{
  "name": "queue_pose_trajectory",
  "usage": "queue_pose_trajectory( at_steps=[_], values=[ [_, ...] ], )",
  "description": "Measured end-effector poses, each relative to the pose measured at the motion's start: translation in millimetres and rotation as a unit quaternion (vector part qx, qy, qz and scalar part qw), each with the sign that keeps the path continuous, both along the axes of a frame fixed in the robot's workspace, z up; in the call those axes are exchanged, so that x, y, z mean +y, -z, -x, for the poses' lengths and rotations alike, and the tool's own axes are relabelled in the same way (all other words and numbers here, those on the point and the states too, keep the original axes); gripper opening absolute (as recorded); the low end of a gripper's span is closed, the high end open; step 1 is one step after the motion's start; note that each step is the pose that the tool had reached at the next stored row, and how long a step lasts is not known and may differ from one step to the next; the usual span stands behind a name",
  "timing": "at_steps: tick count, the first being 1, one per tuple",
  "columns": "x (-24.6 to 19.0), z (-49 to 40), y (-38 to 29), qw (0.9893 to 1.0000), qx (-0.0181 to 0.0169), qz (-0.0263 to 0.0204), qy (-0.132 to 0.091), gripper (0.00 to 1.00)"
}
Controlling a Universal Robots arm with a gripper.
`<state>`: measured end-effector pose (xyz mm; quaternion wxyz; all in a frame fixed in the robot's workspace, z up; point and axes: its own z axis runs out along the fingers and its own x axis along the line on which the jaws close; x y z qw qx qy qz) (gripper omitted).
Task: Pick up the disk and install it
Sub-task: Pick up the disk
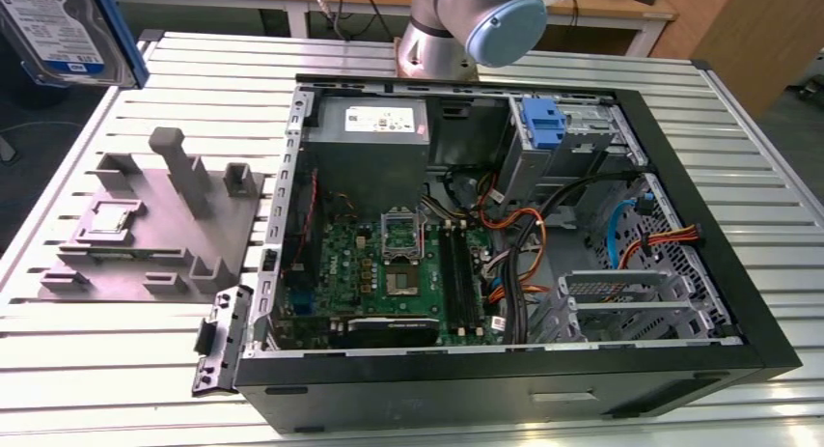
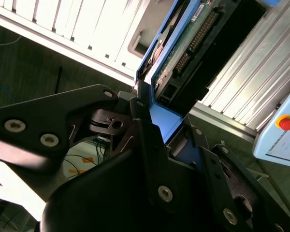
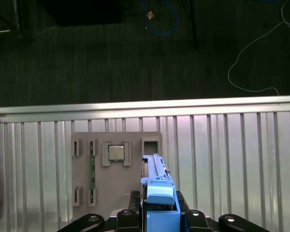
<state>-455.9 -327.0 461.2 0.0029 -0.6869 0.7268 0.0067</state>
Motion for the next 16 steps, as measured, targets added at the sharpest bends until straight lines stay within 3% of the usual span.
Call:
queue_pose_trajectory(
  at_steps=[16],
  values=[
    [0.0,-2.2,0.1,1.0,0.0,0.0,0.0,0.36]
  ],
)
